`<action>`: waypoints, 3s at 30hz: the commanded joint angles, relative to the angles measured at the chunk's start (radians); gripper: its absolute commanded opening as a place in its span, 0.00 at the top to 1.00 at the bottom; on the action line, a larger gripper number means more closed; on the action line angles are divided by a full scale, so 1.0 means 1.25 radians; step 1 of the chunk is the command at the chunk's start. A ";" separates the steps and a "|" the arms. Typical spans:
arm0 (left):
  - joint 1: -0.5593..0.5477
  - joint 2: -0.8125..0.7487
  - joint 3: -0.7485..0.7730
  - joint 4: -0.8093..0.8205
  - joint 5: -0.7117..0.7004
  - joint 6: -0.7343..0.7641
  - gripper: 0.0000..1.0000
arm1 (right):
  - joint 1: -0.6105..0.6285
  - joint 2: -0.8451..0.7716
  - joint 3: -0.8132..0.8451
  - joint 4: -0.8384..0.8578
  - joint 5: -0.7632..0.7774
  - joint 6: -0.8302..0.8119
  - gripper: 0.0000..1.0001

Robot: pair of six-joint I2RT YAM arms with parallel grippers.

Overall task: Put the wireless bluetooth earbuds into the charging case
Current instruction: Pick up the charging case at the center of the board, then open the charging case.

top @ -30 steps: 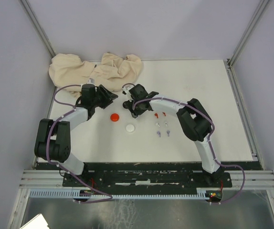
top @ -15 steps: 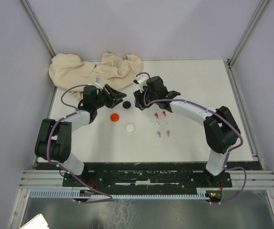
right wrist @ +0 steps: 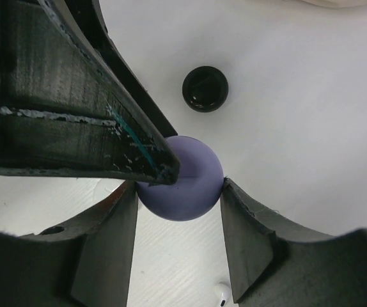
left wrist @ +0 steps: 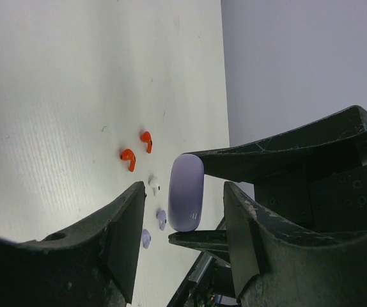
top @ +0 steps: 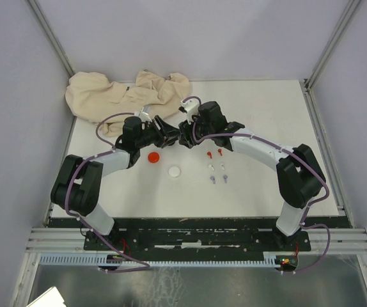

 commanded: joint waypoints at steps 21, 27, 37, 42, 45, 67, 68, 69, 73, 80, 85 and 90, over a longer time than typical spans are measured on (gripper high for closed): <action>-0.019 -0.002 -0.006 0.069 -0.013 -0.041 0.52 | -0.001 -0.039 -0.009 0.017 -0.014 -0.013 0.67; -0.019 -0.001 -0.010 0.078 -0.010 -0.042 0.59 | -0.001 -0.041 -0.011 0.019 -0.010 -0.013 0.67; -0.019 0.002 -0.017 0.099 -0.004 -0.047 0.85 | -0.005 -0.042 -0.012 0.022 -0.011 -0.009 0.67; -0.019 0.003 -0.016 0.100 -0.008 -0.046 0.97 | -0.012 -0.057 -0.014 0.029 -0.001 0.013 0.29; -0.019 0.006 -0.016 0.097 -0.010 -0.045 0.97 | -0.034 -0.105 -0.039 0.062 0.005 0.052 0.17; -0.023 0.007 0.007 0.104 0.000 -0.065 0.97 | -0.071 -0.086 -0.010 -0.042 0.065 0.113 0.01; -0.027 0.007 0.011 0.104 0.002 -0.067 0.97 | -0.069 -0.072 -0.009 -0.038 0.059 0.117 0.01; -0.028 0.008 0.013 0.105 0.003 -0.069 0.97 | -0.068 -0.065 -0.009 -0.034 0.059 0.118 0.01; -0.032 0.007 0.018 0.104 0.004 -0.075 0.97 | -0.062 -0.043 -0.004 -0.028 0.053 0.123 0.01; -0.033 0.010 0.028 0.108 0.006 -0.091 0.97 | -0.052 -0.008 -0.004 -0.009 0.052 0.133 0.01; -0.032 0.009 0.025 0.120 -0.005 -0.110 0.97 | -0.051 -0.026 -0.022 0.012 0.082 0.138 0.01; -0.005 -0.016 0.001 0.108 -0.109 -0.125 0.97 | -0.052 -0.084 -0.053 -0.030 0.158 0.121 0.01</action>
